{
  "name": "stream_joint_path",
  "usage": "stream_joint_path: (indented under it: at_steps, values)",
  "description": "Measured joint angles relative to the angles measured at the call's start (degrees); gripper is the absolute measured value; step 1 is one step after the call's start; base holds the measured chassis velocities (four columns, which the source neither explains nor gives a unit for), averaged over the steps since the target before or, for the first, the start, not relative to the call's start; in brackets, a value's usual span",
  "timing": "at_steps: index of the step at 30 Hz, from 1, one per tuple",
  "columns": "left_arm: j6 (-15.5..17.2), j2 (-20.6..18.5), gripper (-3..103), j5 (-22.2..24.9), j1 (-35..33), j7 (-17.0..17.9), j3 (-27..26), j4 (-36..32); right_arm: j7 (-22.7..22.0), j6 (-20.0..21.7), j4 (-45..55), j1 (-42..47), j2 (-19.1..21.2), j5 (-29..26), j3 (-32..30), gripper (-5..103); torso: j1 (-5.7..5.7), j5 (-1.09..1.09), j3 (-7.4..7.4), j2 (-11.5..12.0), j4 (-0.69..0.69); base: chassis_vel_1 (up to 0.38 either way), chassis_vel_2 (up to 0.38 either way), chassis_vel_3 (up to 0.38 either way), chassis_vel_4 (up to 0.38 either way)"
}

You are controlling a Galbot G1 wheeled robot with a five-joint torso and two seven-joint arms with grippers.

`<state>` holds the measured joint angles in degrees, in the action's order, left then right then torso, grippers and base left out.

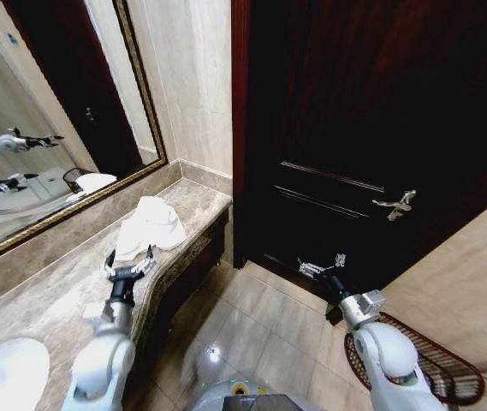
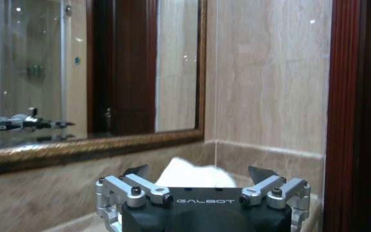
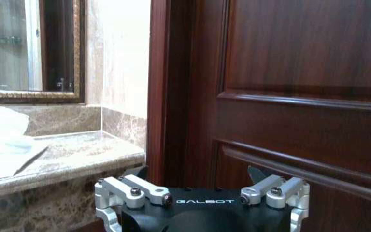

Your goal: Discard the used towel into the hamper.

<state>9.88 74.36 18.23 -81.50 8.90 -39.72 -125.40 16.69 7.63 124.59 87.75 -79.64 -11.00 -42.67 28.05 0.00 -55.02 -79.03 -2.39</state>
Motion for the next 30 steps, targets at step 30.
stream_joint_path:
  at_steps: [30]
  values:
    - [23.26,-15.33,100,20.82,33.97,19.25,17.54,28.53,-1.71,0.18,-4.30,-1.97,-0.53,2.66,0.02,100,0.02,-0.02,-0.01,0.01,-0.01,0.000,0.000,0.000,0.000]
